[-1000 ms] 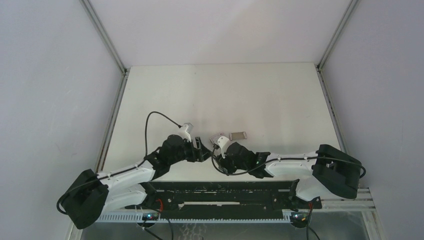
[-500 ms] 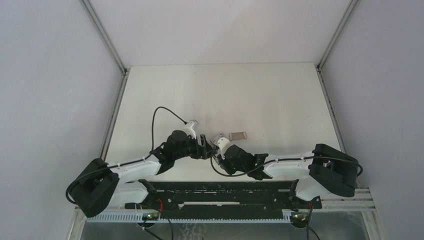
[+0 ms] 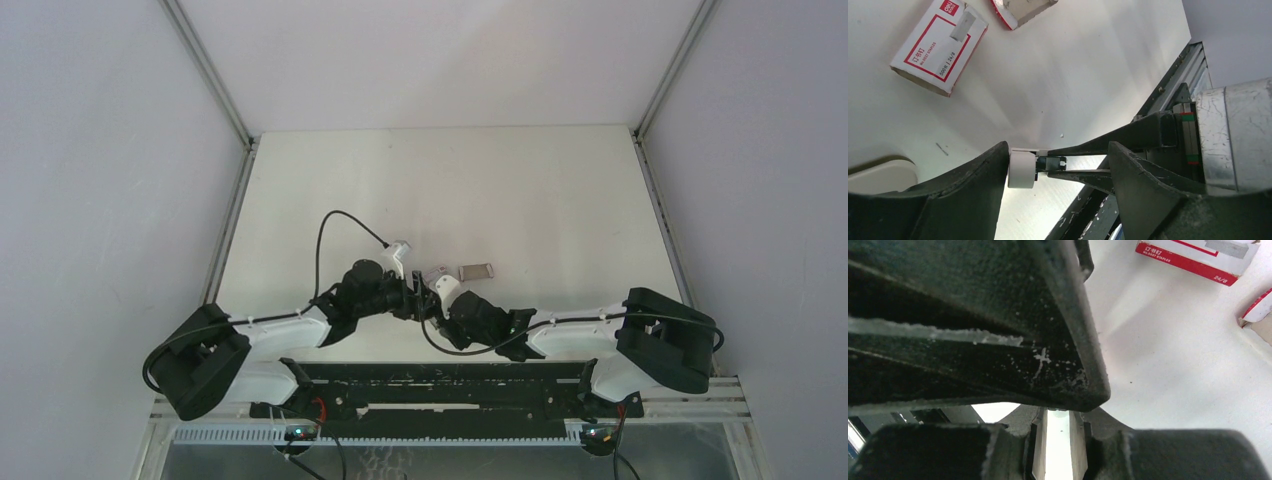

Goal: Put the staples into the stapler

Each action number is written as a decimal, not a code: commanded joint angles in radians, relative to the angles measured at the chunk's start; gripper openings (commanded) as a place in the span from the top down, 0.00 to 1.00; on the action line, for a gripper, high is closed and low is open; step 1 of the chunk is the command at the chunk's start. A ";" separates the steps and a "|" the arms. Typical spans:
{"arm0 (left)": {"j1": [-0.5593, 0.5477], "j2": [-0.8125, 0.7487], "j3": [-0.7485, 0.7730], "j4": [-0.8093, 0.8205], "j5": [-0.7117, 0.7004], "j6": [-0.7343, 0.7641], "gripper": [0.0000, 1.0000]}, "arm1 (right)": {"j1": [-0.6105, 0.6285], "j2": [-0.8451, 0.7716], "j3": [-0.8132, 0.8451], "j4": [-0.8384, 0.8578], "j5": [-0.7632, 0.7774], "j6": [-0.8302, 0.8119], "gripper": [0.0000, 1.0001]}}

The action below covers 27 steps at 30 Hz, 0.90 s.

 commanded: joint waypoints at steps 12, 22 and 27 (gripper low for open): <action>-0.152 -0.158 -0.090 0.084 -0.091 -0.179 0.23 | 0.004 0.044 -0.005 0.043 0.011 0.016 0.89; -0.174 -0.128 -0.083 0.138 -0.031 -0.133 0.37 | 0.004 0.064 -0.005 0.071 -0.003 0.020 0.90; -0.194 -0.092 -0.113 0.196 -0.032 -0.168 0.54 | 0.001 0.060 -0.005 0.073 -0.004 0.023 0.91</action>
